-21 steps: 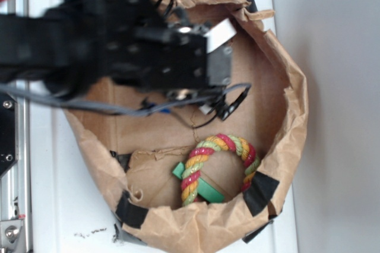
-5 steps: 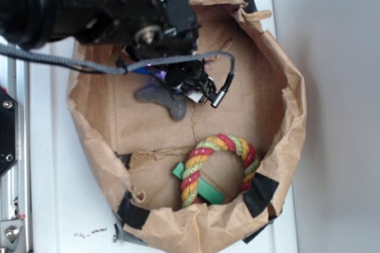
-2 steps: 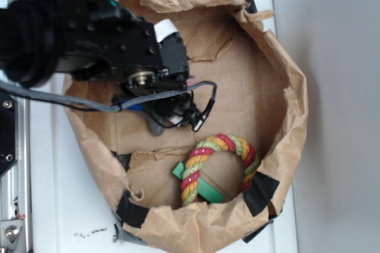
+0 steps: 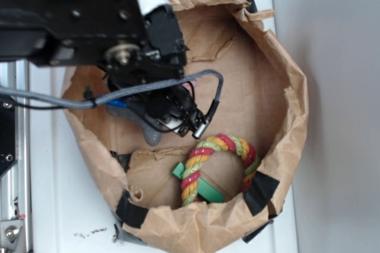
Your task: Grab the gray animal.
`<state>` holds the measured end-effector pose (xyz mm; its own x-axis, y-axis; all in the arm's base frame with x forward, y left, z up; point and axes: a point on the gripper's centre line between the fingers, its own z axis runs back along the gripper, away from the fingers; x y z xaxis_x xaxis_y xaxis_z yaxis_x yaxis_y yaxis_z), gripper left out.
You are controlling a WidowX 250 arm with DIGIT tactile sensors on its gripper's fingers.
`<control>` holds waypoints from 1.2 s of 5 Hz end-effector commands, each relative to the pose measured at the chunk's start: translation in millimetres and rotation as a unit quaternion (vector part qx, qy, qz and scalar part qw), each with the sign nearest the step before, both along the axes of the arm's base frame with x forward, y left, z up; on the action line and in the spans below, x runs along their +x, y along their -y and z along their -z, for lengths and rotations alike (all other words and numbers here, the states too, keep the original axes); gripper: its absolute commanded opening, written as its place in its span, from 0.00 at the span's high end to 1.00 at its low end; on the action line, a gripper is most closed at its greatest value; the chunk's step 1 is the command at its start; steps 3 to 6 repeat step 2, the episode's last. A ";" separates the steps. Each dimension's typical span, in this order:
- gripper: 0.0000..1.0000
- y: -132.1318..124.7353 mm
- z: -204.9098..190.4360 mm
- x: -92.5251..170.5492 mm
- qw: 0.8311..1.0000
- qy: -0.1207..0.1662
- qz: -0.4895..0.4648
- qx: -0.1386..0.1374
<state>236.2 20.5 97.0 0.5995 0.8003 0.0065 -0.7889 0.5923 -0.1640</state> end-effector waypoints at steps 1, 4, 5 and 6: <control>0.25 3.6 -38.7 0.0 0.996 0.072 -0.003 0.050; 0.00 3.6 -38.7 0.0 0.996 0.072 -0.003 0.050; 0.00 3.6 -38.7 0.0 0.996 0.072 -0.003 0.050; 0.00 3.6 -38.7 0.0 0.996 0.072 -0.003 0.050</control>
